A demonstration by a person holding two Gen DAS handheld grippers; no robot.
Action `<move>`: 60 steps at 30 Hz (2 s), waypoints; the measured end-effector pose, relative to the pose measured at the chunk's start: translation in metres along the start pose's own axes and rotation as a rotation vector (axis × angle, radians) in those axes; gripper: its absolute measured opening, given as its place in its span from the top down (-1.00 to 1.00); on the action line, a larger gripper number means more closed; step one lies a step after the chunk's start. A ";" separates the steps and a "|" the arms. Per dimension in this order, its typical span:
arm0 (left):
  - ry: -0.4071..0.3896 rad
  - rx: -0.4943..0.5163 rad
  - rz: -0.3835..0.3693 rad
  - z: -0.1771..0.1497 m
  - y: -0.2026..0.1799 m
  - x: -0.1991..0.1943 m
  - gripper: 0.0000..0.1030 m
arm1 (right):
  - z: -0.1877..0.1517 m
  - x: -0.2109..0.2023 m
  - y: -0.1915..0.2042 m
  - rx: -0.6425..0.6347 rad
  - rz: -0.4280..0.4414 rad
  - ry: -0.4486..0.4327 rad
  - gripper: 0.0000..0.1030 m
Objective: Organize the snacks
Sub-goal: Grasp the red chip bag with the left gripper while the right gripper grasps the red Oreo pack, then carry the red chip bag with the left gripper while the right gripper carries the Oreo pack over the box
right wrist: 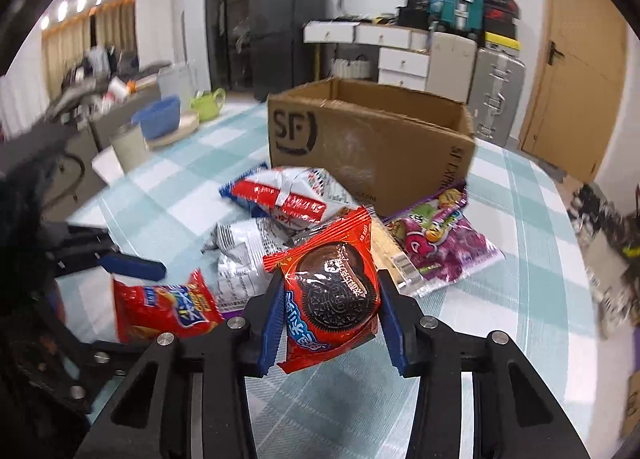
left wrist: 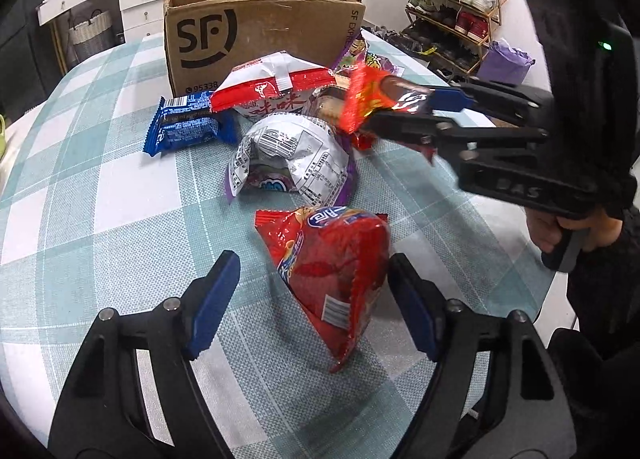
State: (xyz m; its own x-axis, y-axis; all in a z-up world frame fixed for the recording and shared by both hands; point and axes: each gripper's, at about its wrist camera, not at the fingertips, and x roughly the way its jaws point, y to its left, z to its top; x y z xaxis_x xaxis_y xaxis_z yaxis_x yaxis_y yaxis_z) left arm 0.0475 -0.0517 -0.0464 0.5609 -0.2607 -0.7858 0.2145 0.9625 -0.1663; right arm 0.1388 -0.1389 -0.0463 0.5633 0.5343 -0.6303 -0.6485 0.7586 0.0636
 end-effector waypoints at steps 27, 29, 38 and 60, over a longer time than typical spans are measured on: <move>-0.054 -0.026 0.023 -0.001 -0.021 -0.012 0.22 | -0.004 -0.042 -0.031 0.162 0.051 -0.117 0.15; -0.067 -0.027 0.013 -0.001 -0.023 -0.017 0.22 | -0.003 -0.045 -0.032 0.167 0.054 -0.128 0.16; -0.156 -0.055 0.007 0.016 -0.018 -0.042 0.22 | 0.001 -0.066 -0.036 0.196 0.063 -0.197 0.15; -0.287 -0.117 0.040 0.110 0.016 -0.056 0.22 | 0.046 -0.067 -0.048 0.204 0.067 -0.228 0.16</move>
State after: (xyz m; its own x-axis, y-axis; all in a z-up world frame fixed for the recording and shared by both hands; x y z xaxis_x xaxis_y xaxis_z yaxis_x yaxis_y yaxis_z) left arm 0.1078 -0.0299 0.0608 0.7736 -0.2173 -0.5953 0.1035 0.9701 -0.2195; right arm 0.1554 -0.1938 0.0282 0.6384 0.6378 -0.4308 -0.5846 0.7659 0.2677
